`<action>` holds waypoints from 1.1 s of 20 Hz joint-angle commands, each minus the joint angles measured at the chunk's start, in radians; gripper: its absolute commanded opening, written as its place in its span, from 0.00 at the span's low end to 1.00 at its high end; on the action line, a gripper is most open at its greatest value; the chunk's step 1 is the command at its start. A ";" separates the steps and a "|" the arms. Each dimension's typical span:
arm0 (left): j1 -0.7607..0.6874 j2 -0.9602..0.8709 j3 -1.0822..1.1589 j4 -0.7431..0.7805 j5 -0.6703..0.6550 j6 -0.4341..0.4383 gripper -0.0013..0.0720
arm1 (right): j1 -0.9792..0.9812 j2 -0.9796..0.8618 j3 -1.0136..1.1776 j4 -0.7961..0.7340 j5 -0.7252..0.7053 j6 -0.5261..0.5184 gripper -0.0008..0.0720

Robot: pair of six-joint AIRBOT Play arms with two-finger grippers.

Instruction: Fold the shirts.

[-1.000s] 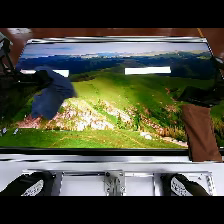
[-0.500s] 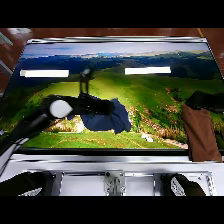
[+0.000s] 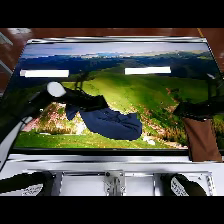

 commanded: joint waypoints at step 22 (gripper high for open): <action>0.275 -0.217 -0.244 -0.130 0.153 0.033 0.60 | 0.147 -0.450 -0.140 0.422 -0.104 -0.206 0.94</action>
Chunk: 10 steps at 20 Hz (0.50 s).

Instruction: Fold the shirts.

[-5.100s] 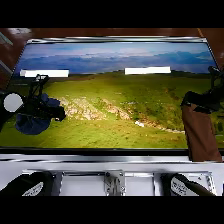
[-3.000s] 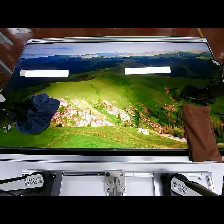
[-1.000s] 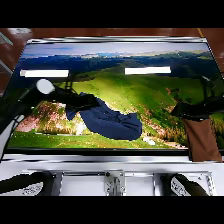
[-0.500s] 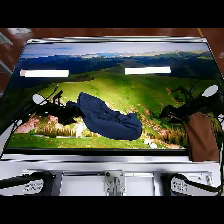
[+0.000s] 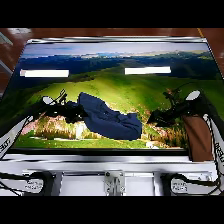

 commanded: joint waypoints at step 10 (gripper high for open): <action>-0.004 -0.005 0.028 -0.007 0.014 0.094 0.07 | 0.233 -0.067 -0.116 0.207 -0.218 -0.075 0.52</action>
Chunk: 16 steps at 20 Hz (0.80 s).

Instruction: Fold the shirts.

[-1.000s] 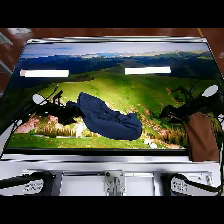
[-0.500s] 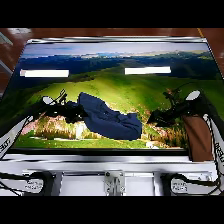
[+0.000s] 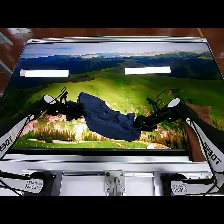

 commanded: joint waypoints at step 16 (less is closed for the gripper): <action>0.000 0.771 0.602 0.213 -0.090 0.066 0.07 | -0.086 0.729 0.494 -0.014 -0.069 -0.026 0.10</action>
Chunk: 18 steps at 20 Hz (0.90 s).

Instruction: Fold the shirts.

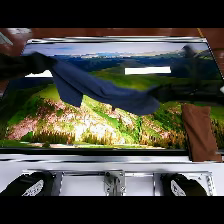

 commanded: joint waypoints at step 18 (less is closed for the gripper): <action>0.000 0.212 -0.466 0.111 -0.235 -0.106 0.07 | -0.008 0.084 -0.101 -0.484 0.272 0.394 0.10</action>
